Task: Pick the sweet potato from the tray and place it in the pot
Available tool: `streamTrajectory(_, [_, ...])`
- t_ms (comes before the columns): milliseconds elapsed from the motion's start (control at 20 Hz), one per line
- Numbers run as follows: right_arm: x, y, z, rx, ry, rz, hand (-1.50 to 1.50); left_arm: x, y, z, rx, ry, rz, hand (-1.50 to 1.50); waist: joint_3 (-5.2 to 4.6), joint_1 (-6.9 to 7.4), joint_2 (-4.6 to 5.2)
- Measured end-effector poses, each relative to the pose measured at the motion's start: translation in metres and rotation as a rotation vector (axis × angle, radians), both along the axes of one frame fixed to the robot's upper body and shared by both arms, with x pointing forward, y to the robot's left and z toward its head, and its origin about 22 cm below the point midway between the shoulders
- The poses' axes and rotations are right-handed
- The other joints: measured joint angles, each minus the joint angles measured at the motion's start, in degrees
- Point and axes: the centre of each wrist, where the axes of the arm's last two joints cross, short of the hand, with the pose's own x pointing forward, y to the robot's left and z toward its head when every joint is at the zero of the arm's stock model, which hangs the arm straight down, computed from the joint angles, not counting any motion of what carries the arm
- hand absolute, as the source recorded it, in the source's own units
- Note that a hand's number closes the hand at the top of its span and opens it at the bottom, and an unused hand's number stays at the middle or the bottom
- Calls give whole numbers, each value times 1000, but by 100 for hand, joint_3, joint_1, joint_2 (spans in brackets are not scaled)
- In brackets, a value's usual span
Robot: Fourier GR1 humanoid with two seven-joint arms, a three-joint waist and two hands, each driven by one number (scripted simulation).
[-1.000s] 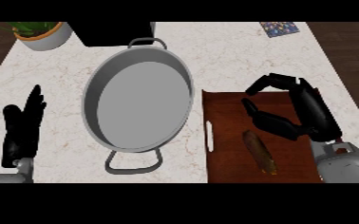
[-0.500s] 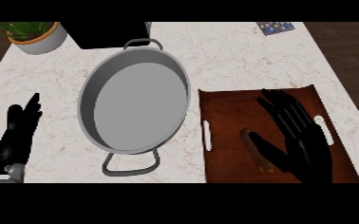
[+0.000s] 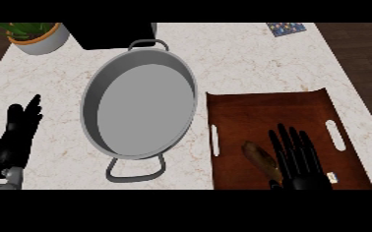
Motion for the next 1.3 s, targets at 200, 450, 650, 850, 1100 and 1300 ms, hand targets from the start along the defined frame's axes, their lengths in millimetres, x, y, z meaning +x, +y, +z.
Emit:
streamTrajectory(200, [-18, 25, -1, -103, 143, -149, -150, 4, -1, 6, 0, -5, -15, 0, 0, 105, 27])
streamTrajectory(450, [-35, 75, 10, -169, 326, -293, -150, 10, -10, 6, -2, -7, -44, 0, 17, 258, 68])
streamTrajectory(650, [-39, 106, 22, -212, 385, -393, -150, 18, -16, 9, -4, -9, -56, 0, 32, 351, 81])
streamTrajectory(850, [-37, 115, 22, -262, 403, -448, -150, 26, -15, 9, -2, -9, -60, 0, 41, 390, 86])
streamTrajectory(1100, [-22, 117, 20, -231, 419, -468, -150, 25, -16, 13, -5, -7, -71, 0, 45, 422, 83])
streamTrajectory(1300, [-8, 110, 14, -231, 435, -496, -150, 26, -18, 15, -4, -9, -75, 0, 47, 428, 82])
